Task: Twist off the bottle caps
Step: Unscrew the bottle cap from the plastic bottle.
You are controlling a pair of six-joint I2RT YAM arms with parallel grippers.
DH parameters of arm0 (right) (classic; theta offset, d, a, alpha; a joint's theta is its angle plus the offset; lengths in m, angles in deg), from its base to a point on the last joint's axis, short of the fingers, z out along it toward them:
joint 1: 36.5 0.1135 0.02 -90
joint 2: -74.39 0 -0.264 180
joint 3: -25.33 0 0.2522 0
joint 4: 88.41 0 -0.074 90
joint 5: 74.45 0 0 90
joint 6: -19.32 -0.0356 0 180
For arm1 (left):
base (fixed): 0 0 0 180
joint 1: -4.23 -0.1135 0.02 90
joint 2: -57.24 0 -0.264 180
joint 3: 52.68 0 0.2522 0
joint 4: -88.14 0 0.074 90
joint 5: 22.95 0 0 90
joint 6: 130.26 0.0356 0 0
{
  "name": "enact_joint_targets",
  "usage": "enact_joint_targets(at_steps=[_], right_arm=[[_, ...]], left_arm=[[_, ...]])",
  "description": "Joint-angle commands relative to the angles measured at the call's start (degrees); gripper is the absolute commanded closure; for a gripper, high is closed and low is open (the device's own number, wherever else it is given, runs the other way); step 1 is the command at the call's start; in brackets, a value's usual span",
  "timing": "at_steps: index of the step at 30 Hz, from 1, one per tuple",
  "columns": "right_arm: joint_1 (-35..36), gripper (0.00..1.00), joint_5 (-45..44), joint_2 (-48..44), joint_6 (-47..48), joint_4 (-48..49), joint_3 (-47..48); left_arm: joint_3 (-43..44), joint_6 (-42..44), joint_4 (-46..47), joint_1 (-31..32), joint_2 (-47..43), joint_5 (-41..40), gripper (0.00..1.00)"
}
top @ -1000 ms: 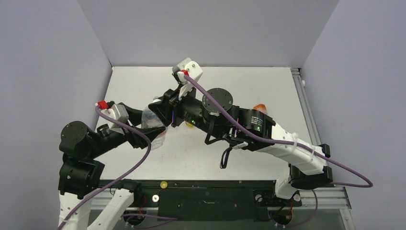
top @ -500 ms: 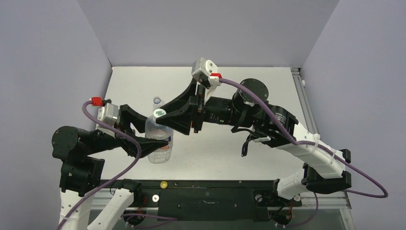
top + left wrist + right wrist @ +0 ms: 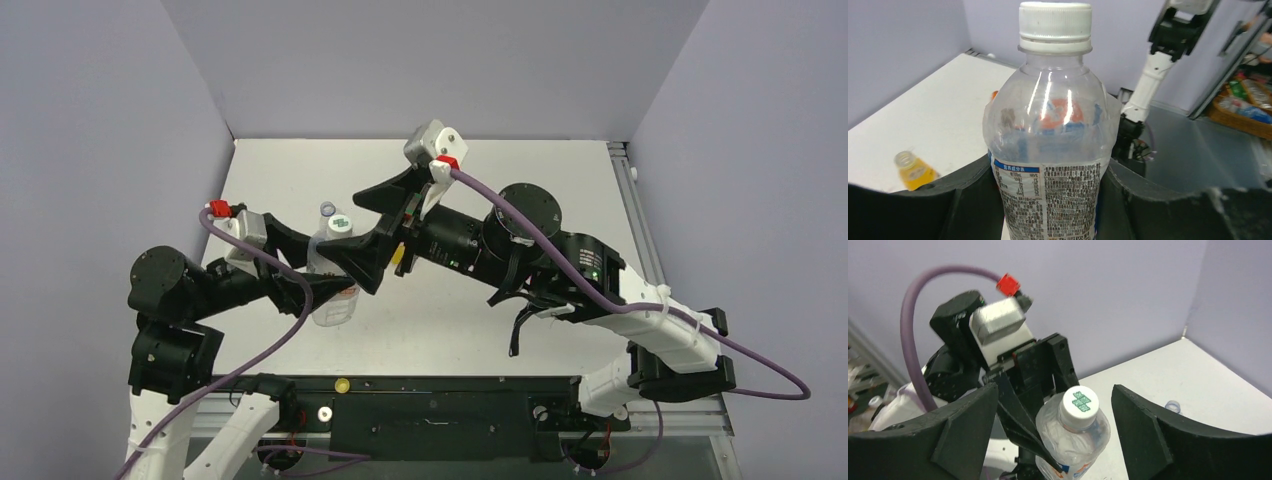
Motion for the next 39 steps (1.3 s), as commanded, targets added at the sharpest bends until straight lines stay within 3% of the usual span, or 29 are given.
enact_joint_targets(at_steps=[1,12,17,24,27,30,34,39], right_arm=[[1.6,0.22,-17.0,4.3,-0.8,-4.0,9.0],[1.8,0.36,-21.1,11.4,-4.3,-6.9,14.8],[1.8,0.48,-18.9,11.3,-4.4,-5.5,14.2],[1.8,0.72,-17.1,11.1,-5.0,-4.2,12.4],[1.8,0.71,-16.3,11.4,-5.0,-4.5,12.4],[1.6,0.62,-16.4,11.7,-5.2,-4.8,12.3],[1.4,0.60,-16.2,11.9,-5.6,-4.3,12.2],[1.0,0.75,-15.7,11.5,-5.8,-3.5,12.2]], left_arm=[[2.2,13.6,-7.2,-0.1,-1.0,-11.0,0.99],[1.3,15.5,-5.8,-0.2,-2.8,-15.4,0.99],[1.1,15.0,-5.5,-0.2,-2.7,-15.4,0.99],[1.2,14.3,-5.5,-0.1,-2.5,-15.1,0.99],[1.4,13.7,-5.2,-0.1,-2.4,-14.9,0.99],[1.5,13.2,-4.8,-0.2,-2.3,-14.4,0.99],[1.7,13.0,-4.8,-0.2,-2.3,-14.2,0.99],[1.7,13.0,-5.0,-0.2,-2.4,-13.9,0.99]])
